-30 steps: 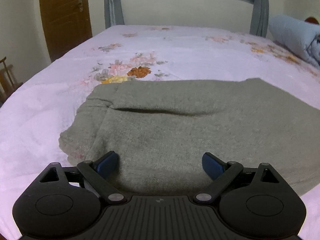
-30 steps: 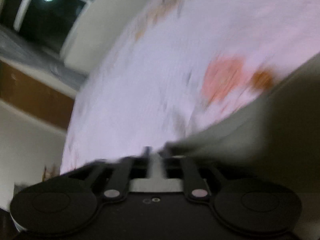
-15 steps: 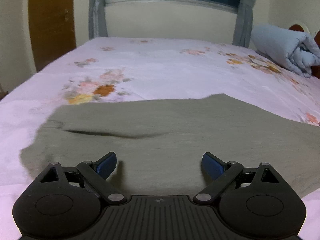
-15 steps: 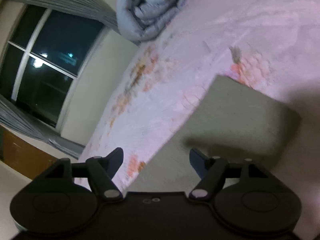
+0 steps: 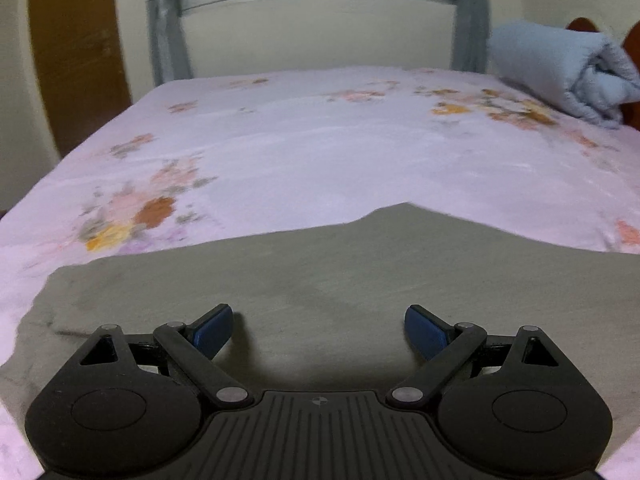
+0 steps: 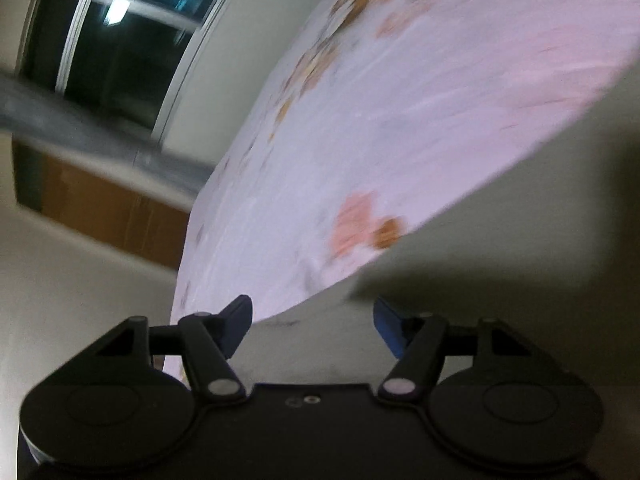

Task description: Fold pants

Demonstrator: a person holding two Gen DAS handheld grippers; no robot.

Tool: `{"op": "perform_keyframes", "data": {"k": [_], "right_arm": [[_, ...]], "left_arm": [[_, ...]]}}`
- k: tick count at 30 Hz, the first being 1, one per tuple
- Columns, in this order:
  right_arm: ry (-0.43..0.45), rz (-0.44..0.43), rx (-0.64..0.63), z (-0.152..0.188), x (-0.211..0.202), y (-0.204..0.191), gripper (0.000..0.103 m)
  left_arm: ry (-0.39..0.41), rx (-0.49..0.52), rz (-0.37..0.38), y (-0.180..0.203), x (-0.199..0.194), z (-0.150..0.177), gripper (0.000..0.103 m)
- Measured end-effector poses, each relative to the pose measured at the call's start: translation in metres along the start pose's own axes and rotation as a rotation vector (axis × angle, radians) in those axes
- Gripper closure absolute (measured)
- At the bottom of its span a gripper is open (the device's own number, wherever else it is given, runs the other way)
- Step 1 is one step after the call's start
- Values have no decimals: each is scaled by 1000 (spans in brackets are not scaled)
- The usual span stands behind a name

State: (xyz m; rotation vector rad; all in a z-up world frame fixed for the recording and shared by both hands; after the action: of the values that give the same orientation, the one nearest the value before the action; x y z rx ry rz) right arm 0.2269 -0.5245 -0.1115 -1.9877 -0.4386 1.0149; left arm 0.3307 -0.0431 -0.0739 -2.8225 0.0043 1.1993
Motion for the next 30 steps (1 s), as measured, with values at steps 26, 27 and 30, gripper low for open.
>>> {"op": "perform_keyframes", "data": {"k": [26,27,30], "right_arm": [[551,191,289,78,-226,97,52],[547,192,298,80,-222,102,53],[529,202,311,78,-209,104,58]], "left_arm": [[-55,-28,247,124,-52,55,11],[-76,-20,249,136,-50,58,11],[-93,9,203,154,-44,66,10]]}}
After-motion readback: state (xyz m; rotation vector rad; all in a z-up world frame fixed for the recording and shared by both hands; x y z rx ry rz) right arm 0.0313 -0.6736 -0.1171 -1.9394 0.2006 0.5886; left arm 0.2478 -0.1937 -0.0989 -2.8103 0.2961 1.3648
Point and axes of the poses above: each gripper's, at about its wrist camera, not at the fingertips, and x roughly the way its jaws point, y to its right, z to its underside, the point moved 7 cm from there along x, roughly the way its jaws point, and after that the axes turned 5 degrees about -y, right-handed, at the moved point
